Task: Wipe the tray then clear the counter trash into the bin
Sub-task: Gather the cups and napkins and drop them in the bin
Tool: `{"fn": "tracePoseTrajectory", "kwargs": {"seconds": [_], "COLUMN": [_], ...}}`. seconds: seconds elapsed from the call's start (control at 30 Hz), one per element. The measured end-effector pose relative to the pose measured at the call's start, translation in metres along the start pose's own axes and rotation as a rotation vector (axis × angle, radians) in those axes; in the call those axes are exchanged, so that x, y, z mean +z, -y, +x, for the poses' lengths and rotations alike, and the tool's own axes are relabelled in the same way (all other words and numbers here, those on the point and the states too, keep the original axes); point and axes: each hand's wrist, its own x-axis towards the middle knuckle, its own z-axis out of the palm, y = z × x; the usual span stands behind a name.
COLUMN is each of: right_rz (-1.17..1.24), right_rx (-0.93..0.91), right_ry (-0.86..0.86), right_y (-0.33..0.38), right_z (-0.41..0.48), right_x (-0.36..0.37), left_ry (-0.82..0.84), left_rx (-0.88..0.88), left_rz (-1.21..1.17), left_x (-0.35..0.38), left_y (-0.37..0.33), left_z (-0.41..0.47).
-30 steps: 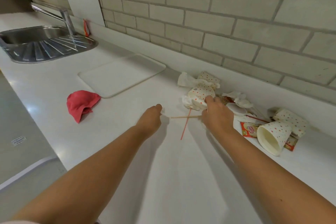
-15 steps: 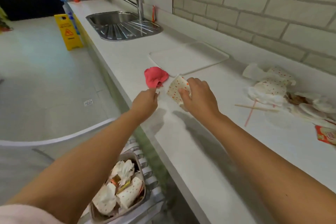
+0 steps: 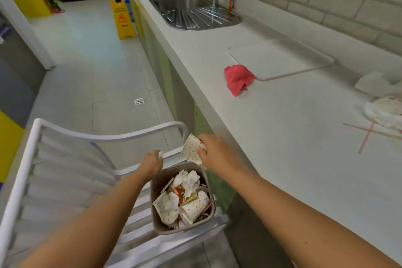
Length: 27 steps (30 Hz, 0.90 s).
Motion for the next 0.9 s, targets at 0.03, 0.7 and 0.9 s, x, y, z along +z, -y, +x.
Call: {"fn": "tracePoseTrajectory", "kwargs": {"seconds": [0.03, 0.7, 0.9], "right_rz": [-0.013, -0.042, -0.1], "right_rx": [0.02, 0.368, 0.451], "right_ry": [0.032, 0.275, 0.57], "right_y": [-0.002, -0.038, -0.03], "right_z": [0.002, 0.022, 0.023], "right_x": [0.012, 0.131, 0.122], "left_ry": [0.038, 0.133, 0.103], "left_rx": [-0.03, 0.028, 0.09], "left_rz": [0.007, -0.146, -0.154], "left_x": [0.007, 0.014, 0.009], "left_y": [0.007, 0.004, -0.013], "left_z": [-0.001, -0.008, -0.006]}}
